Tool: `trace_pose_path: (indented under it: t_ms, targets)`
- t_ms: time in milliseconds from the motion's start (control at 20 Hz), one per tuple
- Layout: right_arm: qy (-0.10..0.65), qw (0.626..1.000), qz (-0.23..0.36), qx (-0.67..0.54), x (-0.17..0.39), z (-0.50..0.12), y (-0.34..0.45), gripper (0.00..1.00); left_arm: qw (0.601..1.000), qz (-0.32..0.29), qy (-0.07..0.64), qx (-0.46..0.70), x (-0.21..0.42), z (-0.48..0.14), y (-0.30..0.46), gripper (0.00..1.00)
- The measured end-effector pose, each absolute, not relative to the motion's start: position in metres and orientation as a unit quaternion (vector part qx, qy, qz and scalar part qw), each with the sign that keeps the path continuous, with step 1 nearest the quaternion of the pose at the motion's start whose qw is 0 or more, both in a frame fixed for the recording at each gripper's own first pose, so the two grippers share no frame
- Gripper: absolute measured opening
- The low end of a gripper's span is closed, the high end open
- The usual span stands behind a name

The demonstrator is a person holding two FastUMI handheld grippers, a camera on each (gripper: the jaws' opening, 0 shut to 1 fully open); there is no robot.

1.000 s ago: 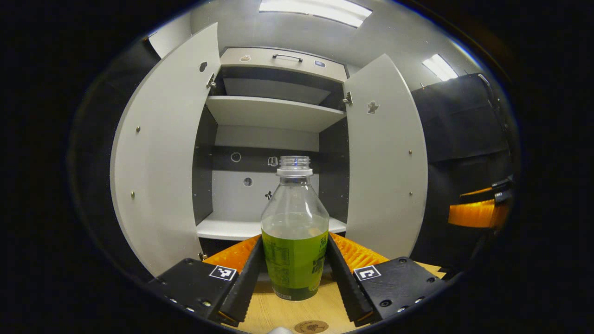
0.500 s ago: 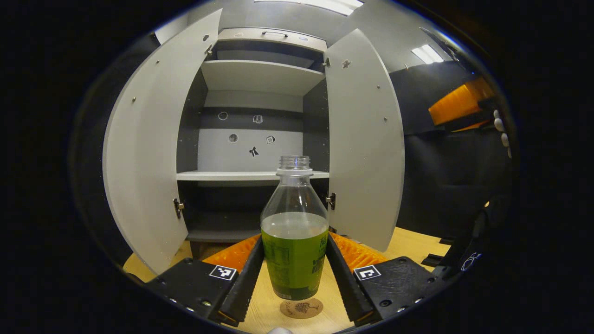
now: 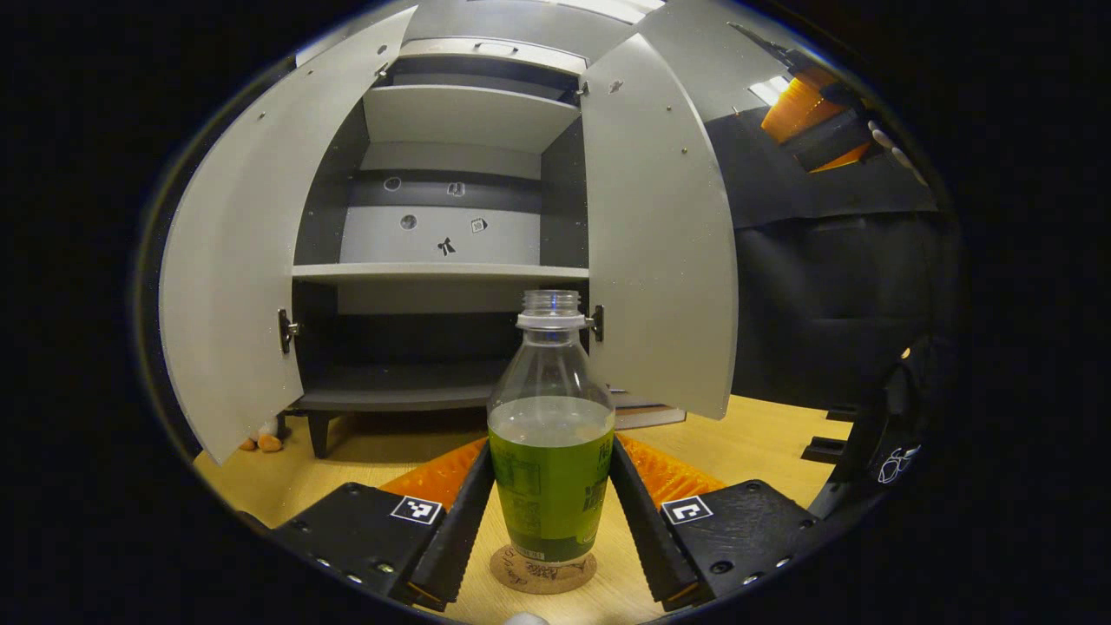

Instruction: Grasp the bottle in the cabinet with the left hand and place it on the coaster, then close the right door with the right hand and the left door with the left hand.

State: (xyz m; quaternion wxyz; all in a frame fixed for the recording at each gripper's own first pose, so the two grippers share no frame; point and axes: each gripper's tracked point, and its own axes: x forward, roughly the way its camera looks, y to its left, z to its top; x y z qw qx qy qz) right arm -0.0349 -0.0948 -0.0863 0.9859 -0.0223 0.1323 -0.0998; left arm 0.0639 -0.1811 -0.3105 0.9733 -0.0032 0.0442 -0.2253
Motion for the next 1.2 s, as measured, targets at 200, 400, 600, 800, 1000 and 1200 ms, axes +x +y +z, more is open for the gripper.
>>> trace_pose_path:
  t_ms: [200,400,600,800,1000,1200]
  targets:
    - [0.139,0.984,-0.105,-0.033,-0.037,-0.085,-0.097,1.0,0.973,-0.222,0.064,-0.005,0.069,-0.342,-0.18,0.77]
    - [0.143,0.983,-0.1,-0.048,-0.036,-0.084,-0.092,1.0,0.973,-0.221,0.062,-0.005,0.068,-0.35,-0.177,0.77]
    - [0.147,0.984,-0.092,-0.049,-0.036,-0.084,-0.085,1.0,0.974,-0.217,0.066,-0.007,0.066,-0.343,-0.173,0.84]
    - [0.142,0.985,-0.092,-0.046,-0.039,-0.081,-0.082,1.0,0.976,-0.215,0.044,0.006,0.067,-0.313,-0.171,0.98]
    - [0.134,0.986,-0.095,-0.039,-0.044,-0.075,-0.081,1.0,0.975,-0.222,0.017,0.015,0.064,-0.278,-0.176,0.97]
    - [0.121,0.987,-0.098,-0.034,-0.051,-0.068,-0.08,1.0,0.976,-0.218,-0.003,0.013,0.059,-0.244,-0.173,0.97]
